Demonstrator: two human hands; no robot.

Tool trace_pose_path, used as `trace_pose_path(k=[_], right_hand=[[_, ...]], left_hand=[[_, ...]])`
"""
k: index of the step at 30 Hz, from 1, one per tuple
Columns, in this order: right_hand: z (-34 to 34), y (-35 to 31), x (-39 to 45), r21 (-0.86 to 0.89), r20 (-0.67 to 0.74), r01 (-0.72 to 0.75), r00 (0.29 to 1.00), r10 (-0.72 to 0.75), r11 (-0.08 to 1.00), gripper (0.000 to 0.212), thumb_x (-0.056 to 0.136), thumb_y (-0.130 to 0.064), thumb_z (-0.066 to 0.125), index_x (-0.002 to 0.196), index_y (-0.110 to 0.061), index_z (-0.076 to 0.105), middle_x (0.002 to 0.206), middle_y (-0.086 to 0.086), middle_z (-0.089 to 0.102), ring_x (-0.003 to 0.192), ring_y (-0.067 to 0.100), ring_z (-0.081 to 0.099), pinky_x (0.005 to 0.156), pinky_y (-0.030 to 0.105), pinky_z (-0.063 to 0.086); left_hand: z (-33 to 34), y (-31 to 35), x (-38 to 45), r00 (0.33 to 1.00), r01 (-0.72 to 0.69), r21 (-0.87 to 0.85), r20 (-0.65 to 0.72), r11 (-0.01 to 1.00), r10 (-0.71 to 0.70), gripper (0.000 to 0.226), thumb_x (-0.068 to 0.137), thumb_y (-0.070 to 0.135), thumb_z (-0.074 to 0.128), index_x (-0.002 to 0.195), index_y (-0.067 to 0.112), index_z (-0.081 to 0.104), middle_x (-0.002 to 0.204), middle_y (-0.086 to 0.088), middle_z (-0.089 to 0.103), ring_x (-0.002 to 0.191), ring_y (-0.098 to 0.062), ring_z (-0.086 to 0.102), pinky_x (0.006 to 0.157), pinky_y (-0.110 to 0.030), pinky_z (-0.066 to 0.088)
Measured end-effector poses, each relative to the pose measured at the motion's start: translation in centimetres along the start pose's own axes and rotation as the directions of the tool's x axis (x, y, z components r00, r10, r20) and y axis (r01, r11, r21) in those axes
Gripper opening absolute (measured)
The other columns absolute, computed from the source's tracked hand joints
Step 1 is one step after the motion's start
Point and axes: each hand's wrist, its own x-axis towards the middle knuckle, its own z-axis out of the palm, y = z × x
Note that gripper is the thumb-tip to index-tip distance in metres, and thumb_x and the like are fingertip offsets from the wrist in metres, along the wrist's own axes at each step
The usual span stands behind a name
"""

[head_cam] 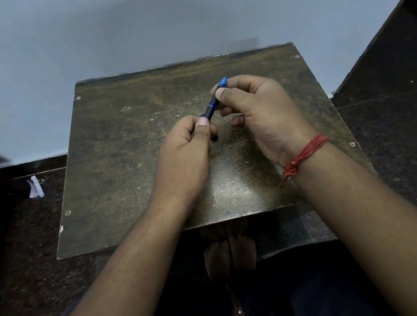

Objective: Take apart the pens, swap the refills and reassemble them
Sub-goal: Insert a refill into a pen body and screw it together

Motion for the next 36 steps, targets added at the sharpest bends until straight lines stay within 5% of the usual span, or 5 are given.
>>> trace_pose_path(k=[14,18,22,31,36], right_hand=[[0.31,0.47,0.09,0.025,0.059,-0.011,0.998,0.010,1.000,0.026,0.084,-0.037,0.072,0.074,-0.021,0.055,0.062,-0.008,0.059,0.061,0.009,0.055,0.053,0.024,0.041],[0.10,0.31,0.02,0.083,0.036,-0.040,0.999,0.037,0.996,0.025,0.089,-0.041,0.070,0.087,-0.017,0.061,0.076,-0.003,0.069,0.073,0.011,0.064,0.060,0.026,0.046],[-0.54,-0.05,0.14,0.263,0.039,-0.055,0.998,0.046,0.963,0.011,0.096,-0.021,0.064,0.100,-0.012,0.067,0.097,0.008,0.075,0.085,0.016,0.068,0.065,0.025,0.050],[0.21,0.16,0.11,0.243,0.011,-0.089,0.996,0.089,0.966,0.019,0.088,-0.024,0.074,0.078,-0.018,0.058,0.070,-0.004,0.065,0.065,0.010,0.059,0.057,0.024,0.045],[-0.13,0.21,0.30,0.320,0.027,-0.091,0.996,0.087,0.943,0.014,0.094,-0.026,0.067,0.097,-0.012,0.064,0.094,0.007,0.074,0.081,0.017,0.066,0.064,0.025,0.051]], left_hand=[[0.25,-0.10,-0.14,1.000,-0.011,0.012,-0.003,1.000,0.011,0.033,0.095,0.048,0.045,0.086,0.024,0.065,0.051,0.017,0.046,0.049,-0.006,0.037,0.055,-0.034,0.030],[0.19,0.02,-0.09,1.000,-0.012,0.016,0.004,1.000,0.012,0.033,0.095,0.049,0.045,0.087,0.026,0.066,0.053,0.017,0.046,0.051,-0.008,0.037,0.056,-0.034,0.031],[0.19,0.03,-0.17,1.000,-0.011,0.015,0.004,1.000,0.011,0.033,0.095,0.049,0.045,0.087,0.025,0.067,0.053,0.016,0.045,0.051,-0.008,0.037,0.056,-0.035,0.031],[0.36,-0.07,-0.19,1.000,-0.013,-0.007,0.020,1.000,0.013,0.032,0.095,0.048,0.045,0.085,0.027,0.066,0.051,0.016,0.045,0.048,-0.007,0.034,0.054,-0.032,0.028],[0.37,-0.06,-0.21,1.000,-0.013,-0.014,0.025,1.000,0.013,0.031,0.096,0.047,0.045,0.086,0.025,0.065,0.052,0.015,0.044,0.048,-0.007,0.035,0.053,-0.031,0.028]])
